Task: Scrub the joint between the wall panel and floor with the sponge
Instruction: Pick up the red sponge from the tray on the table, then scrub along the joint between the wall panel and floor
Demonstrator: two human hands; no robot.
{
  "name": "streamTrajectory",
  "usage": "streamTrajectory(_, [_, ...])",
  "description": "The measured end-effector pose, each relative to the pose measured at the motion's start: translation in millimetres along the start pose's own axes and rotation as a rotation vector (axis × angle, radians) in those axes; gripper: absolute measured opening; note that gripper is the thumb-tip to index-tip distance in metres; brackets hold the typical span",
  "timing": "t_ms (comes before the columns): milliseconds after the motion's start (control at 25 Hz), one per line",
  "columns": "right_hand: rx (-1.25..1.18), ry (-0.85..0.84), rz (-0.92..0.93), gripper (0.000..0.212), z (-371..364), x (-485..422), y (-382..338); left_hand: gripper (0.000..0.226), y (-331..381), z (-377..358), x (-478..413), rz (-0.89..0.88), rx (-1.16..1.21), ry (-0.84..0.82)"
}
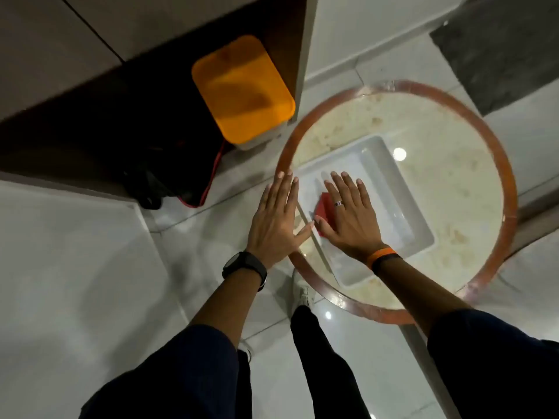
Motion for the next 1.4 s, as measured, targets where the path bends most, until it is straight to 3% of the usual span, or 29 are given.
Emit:
streamTrajectory(120, [-0.017, -0.085, -0.060, 0.079, -30.5, 20.7, 11.5, 0.097, 6.3, -34.1, 5.9, 0.046, -0.010, -0.140])
streamTrajectory(280, [-0.164, -0.090, -0.160, 0.077, -46.1, 37.1, 13.6, 0.101, 10.1, -48.5, 10.6, 0.063, 0.016, -0.124])
streamTrajectory(400, [-0.159, -0.088, -0.087, 0.073, -46.8, 40.0, 17.3, 0.104, 6.6, -49.3, 13.1, 0.046, 0.018, -0.102])
streamTrajectory(520, [-0.150, 0.020, -0.044, 0.055, -40.5, 34.8, 16.3, 0.105, 8.5, -51.0, 15.9, 0.061, 0.042, -0.131])
streamTrajectory(720, [-0.382, 0.110, -0.364, 0.037, -1.5, 4.4, 14.0, 0.105, -19.7, -32.9, 19.9, 0.078, 0.020, -0.101])
streamTrajectory(840, [-0.448, 0.325, -0.318, 0.047, 32.9, 0.7, -31.2, 0.105, -66.3, -19.1, 39.9, 0.104, -0.044, -0.078])
streamTrajectory(960, [-0.634, 0.326, -0.193, 0.051, 21.3, -0.5, -110.3, 0.106, -121.9, -15.5, 79.2, 0.160, -0.137, -0.143])
streamTrajectory(1040, [-0.781, 0.204, -0.211, 0.049, -30.5, 1.5, -170.3, 0.105, -169.0, -29.3, 123.8, 0.230, -0.189, -0.244])
streamTrajectory(1080, [-0.890, 0.080, -0.314, 0.047, -70.6, 6.0, -197.7, 0.105, -195.3, -43.4, 151.2, 0.273, -0.210, -0.338])
streamTrajectory(1200, [-1.013, -0.243, -0.477, 0.045, -217.6, 25.3, -267.8, 0.107, -272.6, -100.9, 236.9, 0.350, -0.361, -0.719])
streamTrajectory(1400, [-1.164, -0.552, -0.784, 0.046, -443.6, 60.5, -353.2, 0.111, -383.4, -191.5, 309.2, 0.236, -0.686, -1.117])
Point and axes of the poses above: each hand's wrist, its own x-axis away from the middle knuckle, its own z-axis out of the back of the hand, y = z × x, the point moved 7 cm from there along -x, towards the middle knuckle, and after that the axes turned 11 degrees about y, right-handed, at the moved point
